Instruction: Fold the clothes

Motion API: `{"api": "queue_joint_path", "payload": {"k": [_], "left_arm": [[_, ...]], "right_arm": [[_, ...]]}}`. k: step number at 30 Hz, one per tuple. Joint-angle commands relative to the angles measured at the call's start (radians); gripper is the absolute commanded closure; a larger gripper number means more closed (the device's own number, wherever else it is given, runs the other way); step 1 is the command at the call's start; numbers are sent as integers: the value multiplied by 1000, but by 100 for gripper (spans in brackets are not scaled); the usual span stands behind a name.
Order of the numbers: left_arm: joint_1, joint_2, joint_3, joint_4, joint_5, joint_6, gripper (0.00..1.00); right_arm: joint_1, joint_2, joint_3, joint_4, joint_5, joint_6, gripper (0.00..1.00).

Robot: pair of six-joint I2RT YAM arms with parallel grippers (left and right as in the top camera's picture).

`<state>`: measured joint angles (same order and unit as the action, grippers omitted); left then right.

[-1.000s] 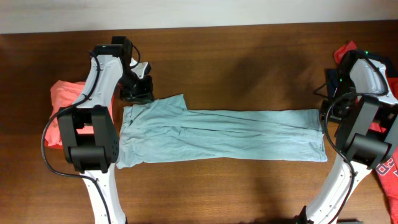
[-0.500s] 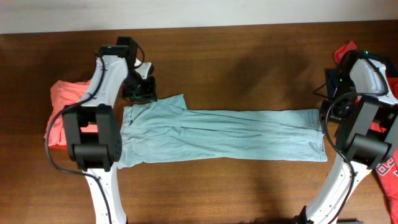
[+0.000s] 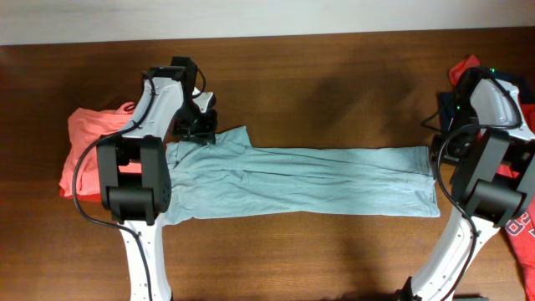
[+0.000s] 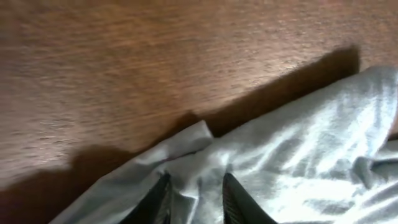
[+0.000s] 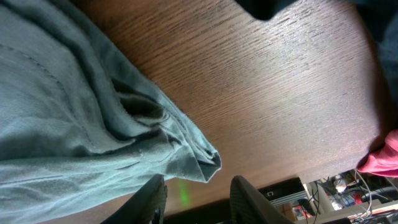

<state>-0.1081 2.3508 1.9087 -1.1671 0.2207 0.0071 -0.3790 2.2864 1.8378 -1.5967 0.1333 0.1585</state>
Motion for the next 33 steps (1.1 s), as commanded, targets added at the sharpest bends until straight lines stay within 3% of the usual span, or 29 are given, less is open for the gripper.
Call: {"api": "queue_joint_path", "payload": {"k": [1,6,21,33], "left_arm": [[6,6,2,8,-79,8,70],[5,6,2,15,-86,8,69],[5,5,2,11,-41,9,100],[2,-81,73,-96,31,55,100]], "right_arm": [[-1,-2,-5,-3,2,15,61],[-1,-2,-5,-3,2,15,61],[-1,-2,-5,-3,2,15,62],[-1,-2,-5,0,2,15,61]]}}
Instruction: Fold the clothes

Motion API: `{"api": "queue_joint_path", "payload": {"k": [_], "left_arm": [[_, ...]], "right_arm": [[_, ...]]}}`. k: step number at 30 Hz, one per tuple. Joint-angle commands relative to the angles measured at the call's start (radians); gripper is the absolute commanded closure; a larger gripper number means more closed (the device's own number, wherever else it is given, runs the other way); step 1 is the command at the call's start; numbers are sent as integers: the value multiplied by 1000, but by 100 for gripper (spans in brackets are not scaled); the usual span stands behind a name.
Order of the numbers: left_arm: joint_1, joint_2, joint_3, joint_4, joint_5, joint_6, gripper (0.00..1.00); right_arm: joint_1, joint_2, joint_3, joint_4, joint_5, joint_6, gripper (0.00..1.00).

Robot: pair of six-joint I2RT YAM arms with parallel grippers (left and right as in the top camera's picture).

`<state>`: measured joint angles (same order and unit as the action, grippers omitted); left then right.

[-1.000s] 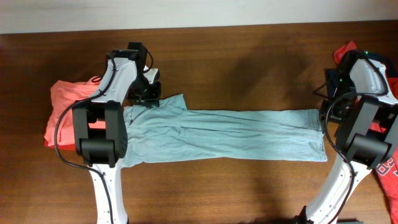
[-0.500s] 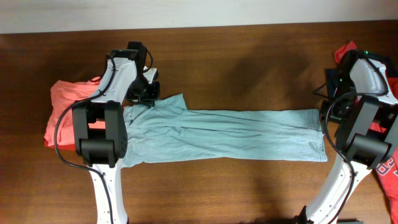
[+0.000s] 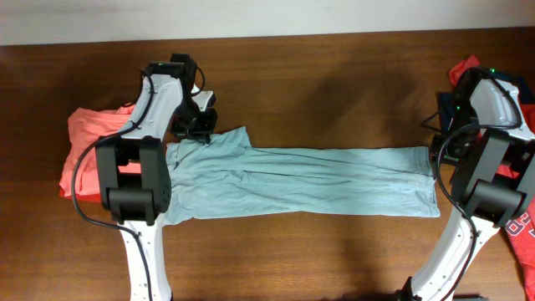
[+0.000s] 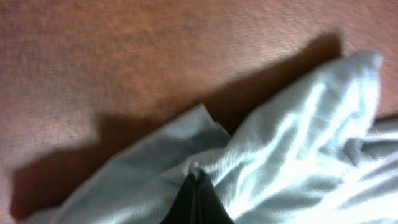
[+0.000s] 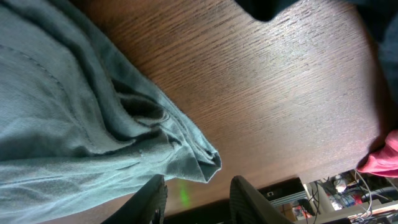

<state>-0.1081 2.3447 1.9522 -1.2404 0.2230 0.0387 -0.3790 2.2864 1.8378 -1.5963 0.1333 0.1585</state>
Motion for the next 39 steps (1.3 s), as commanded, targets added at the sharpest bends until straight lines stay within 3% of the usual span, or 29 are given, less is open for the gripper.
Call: {"api": "queue_joint_path", "payload": {"k": [1,10,16,23,31,39], "left_arm": [[-1,-97,30,-54,29,24,100],[-43,-130,27,-287,16,50,100],[-58,-130,26,-389,-68,57,100],[-58,-131,24,-448,-63,62,99],[-58,-131,-66,-448,-98,64,63],[-57,-131,-102,-394,-115,60,63]], "right_arm": [[-1,-2,-5,0,2,15,61],[-1,-2,-5,-1,2,15,61],[-1,-2,-5,-2,2,15,61],[-1,-2,-5,-5,2,15,62],[-1,-2,-5,-4,2,15,61],[-1,-2,-5,-3,2,15,62]]}}
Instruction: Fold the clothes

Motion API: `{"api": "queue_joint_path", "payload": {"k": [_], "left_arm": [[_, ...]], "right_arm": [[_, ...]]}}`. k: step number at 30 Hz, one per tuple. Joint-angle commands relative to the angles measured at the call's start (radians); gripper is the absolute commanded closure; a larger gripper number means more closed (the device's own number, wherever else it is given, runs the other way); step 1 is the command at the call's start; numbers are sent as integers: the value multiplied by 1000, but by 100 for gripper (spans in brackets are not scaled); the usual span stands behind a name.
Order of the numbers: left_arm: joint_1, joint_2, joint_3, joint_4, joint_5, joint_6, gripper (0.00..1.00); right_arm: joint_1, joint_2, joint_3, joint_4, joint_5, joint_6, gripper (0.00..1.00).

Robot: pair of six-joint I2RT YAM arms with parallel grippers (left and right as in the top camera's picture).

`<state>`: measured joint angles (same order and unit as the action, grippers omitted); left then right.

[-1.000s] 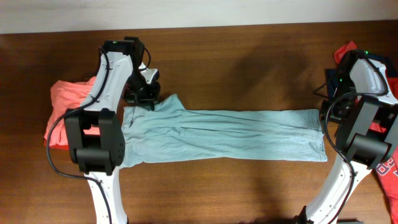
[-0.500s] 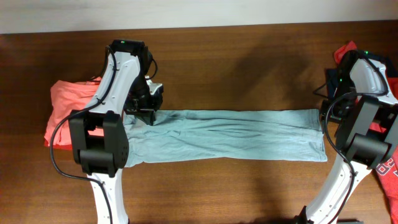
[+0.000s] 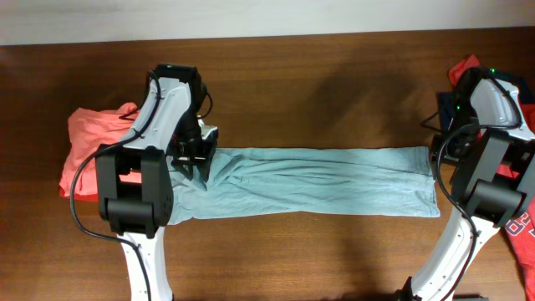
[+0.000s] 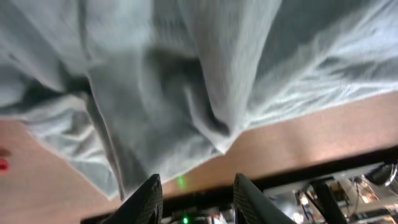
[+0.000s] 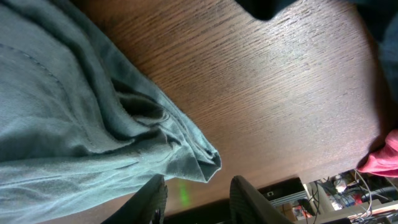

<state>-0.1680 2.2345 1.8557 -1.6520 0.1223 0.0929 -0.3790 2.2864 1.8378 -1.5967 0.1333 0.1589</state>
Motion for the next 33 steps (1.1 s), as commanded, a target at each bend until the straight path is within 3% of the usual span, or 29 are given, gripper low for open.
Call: {"api": "queue_joint_path", "payload": {"k": [1,14,22,29,33], "left_arm": [[3,-21,-6,25,-14,6,63],[3,-21,-12,95,-15,-17,63],[15,-21,-126,161,-15,-34,64],[79,-21,-242,269,-96,-176,65],[109,-21,-252,290,-93,-183,69]], "right_arm": [[-1,-2,-5,-3,2,14,62],[-1,-2,-5,-3,2,14,62],[-1,-2,-5,-3,2,14,61],[-1,-2,-5,-3,2,14,61],[-1,-2,-5,-4,2,14,61]]}}
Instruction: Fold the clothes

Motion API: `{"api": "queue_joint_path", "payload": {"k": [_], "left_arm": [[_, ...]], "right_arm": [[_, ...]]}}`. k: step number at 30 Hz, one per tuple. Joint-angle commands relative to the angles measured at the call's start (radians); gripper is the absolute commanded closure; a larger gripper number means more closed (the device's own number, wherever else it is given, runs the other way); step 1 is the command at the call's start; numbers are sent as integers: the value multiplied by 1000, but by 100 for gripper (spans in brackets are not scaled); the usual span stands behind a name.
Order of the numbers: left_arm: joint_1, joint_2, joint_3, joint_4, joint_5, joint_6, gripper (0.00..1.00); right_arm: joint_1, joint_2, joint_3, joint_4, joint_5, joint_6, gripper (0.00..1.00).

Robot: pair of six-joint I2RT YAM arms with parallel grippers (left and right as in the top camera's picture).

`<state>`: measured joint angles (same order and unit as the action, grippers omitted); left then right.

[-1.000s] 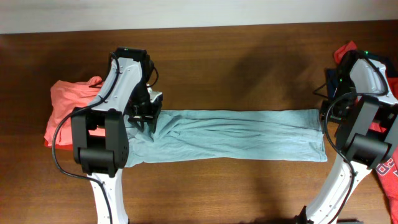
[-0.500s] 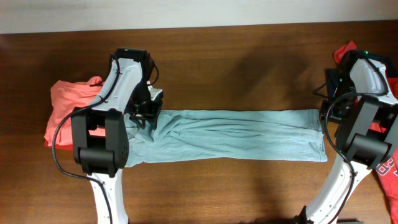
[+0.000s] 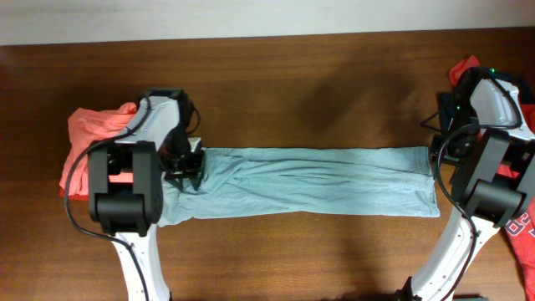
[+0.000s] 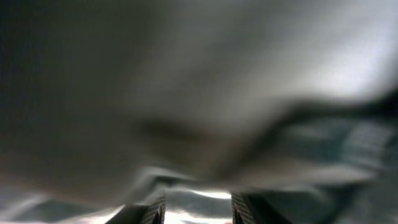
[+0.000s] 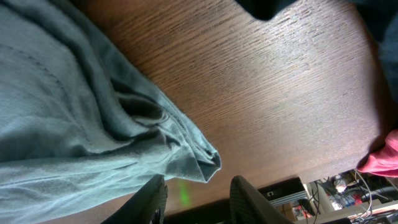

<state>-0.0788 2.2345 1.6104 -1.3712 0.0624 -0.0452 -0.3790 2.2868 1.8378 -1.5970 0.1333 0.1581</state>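
Note:
A pale teal pair of trousers [image 3: 318, 180] lies flat along the table, its length running left to right. My left gripper [image 3: 185, 170] sits low on its left end. In the left wrist view the cloth [image 4: 186, 93] is blurred and fills the frame, and the left gripper [image 4: 197, 210] is open. My right gripper [image 3: 443, 150] hovers at the trousers' right end. In the right wrist view it [image 5: 200, 198] is open, with the garment's bunched corner [image 5: 202, 158] just ahead of its fingers and nothing between them.
A coral garment [image 3: 88, 142] lies at the table's left, beside the left arm. Red clothes [image 3: 522, 230] are heaped at the right edge, with another red piece [image 3: 464, 68] at the far right. The table's near edge [image 5: 267, 186] shows in the right wrist view.
My left gripper has moved a little left and toward the near side, and now sits very close to the cloth, still open. The right arm and the trousers' right end have not changed.
My left gripper stood open over the trousers' far left corner, which stuck out toward the back. Then it was shut on that corner. Later the corner lay folded over the garment and the gripper was open; now it is low over the left end. The right arm stayed put.

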Motion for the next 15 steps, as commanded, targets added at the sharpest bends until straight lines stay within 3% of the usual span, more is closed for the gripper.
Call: {"api": "queue_joint_path", "payload": {"k": [1,9,15], "left_arm": [[23,-21,-5,10,-33,-45,69],[20,-70,35,2,-26,-29,71],[23,-224,71,24,-31,-29,70]], "right_arm": [[-1,-3,-5,-3,2,15,62],[-1,-3,-5,-4,2,15,61],[-1,-3,-5,1,2,15,62]]}}
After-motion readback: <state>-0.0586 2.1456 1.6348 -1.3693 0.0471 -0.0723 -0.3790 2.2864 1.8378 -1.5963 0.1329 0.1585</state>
